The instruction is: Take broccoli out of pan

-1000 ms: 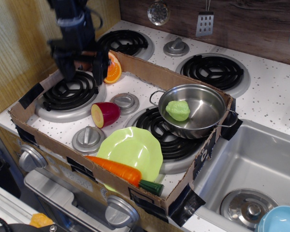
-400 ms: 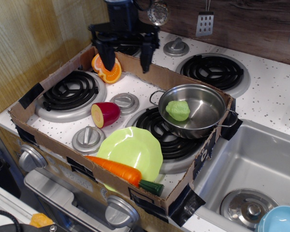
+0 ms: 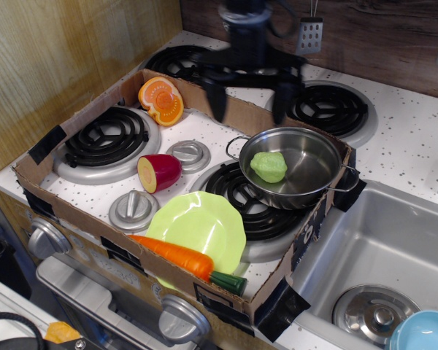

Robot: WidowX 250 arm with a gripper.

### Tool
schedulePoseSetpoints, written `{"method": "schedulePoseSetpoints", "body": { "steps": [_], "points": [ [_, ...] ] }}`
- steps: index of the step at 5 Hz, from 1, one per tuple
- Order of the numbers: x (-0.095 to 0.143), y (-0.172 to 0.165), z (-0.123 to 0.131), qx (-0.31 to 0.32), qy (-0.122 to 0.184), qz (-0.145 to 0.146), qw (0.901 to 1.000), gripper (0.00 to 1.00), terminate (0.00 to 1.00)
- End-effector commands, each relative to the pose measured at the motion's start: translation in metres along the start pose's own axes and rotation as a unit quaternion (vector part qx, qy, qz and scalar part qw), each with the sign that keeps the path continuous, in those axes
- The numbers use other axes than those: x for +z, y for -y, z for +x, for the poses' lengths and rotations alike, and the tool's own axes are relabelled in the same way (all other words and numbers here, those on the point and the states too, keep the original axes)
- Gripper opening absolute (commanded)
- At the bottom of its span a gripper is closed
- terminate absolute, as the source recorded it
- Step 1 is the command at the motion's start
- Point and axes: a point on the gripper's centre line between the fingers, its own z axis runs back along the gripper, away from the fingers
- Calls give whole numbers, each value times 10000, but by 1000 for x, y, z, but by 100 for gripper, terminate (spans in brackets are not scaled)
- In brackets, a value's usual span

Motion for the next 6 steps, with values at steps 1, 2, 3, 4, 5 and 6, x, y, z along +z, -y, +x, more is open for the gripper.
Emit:
{"method": "schedulePoseSetpoints", "body": {
  "steps": [1,2,3,4,5,6],
  "points": [
    [4,28,2,-170,304,262,9990,100,0],
    [-6,30,-2,-93,231,75,9997,100,0],
    [-12,27,-5,-44,253,32,9997,100,0],
    [-17,26,-6,7,222,-65,9997,100,0],
    [-23,24,-7,82,206,-123,9997,100,0],
    [-27,26,-8,153,226,-191,9994,100,0]
  ]
}}
